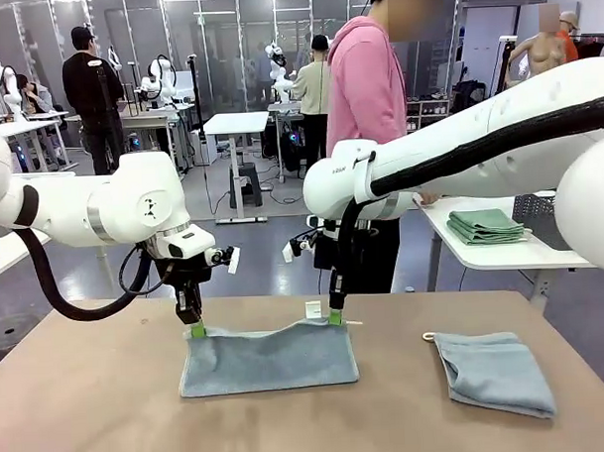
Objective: Fold the towels and place them in the basket.
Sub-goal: When a person lays out a Towel with hook on the table, fold it in half twice.
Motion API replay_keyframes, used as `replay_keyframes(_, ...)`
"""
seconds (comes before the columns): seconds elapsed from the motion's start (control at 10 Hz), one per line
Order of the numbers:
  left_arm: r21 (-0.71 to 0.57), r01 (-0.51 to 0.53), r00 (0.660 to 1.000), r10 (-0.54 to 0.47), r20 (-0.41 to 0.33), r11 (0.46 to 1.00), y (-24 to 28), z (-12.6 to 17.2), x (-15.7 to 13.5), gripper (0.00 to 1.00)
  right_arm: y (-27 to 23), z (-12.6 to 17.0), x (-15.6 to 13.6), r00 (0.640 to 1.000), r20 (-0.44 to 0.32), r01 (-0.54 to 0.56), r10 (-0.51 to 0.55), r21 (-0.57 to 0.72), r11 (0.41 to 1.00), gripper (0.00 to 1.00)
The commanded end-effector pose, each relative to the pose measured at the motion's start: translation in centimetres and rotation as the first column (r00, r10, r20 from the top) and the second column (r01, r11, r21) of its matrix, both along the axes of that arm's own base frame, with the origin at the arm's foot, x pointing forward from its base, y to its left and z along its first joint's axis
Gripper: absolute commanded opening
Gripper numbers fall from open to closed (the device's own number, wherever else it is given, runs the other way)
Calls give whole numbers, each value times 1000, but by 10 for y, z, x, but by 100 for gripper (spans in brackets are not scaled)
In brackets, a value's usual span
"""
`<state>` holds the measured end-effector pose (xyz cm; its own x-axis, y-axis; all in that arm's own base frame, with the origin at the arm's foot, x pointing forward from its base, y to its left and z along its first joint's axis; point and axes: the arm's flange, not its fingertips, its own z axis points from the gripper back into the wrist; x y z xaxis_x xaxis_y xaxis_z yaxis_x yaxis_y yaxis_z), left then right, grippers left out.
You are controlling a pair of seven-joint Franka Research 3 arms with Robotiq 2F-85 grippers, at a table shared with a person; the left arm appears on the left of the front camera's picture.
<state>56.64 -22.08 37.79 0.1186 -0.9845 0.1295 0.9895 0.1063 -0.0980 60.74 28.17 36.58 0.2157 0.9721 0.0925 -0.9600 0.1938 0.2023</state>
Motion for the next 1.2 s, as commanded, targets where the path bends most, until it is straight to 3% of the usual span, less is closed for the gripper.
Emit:
replay_keyframes(0.0,10,-1,1000,1,-26,1000,-9,2,20,3,0,-5,11,1000,19,24,-23,-20,1000,4)
replay_keyframes(0.1,15,6,1000,-6,-3,1000,-12,1,28,3,1,-11,15,999,42,18,-18,-4,1000,4)
replay_keyframes(0.5,103,-91,995,95,-33,990,-14,-9,54,3,-6,-23,33,997,65,46,-48,20,999,4)
replay_keyframes(0.8,66,-90,993,95,-75,994,-12,-18,60,3,-10,-28,42,996,57,65,-67,29,997,4)
replay_keyframes(0.9,62,-92,994,96,-58,994,-12,-19,60,7,-11,-28,43,994,69,79,-82,47,996,26)
replay_keyframes(1.0,83,-121,992,124,-27,989,-11,-19,59,39,-11,-27,43,994,78,71,-75,59,996,35)
replay_keyframes(1.1,98,-130,991,132,-10,987,-12,-19,58,43,-10,-27,42,994,91,63,-68,57,996,60)
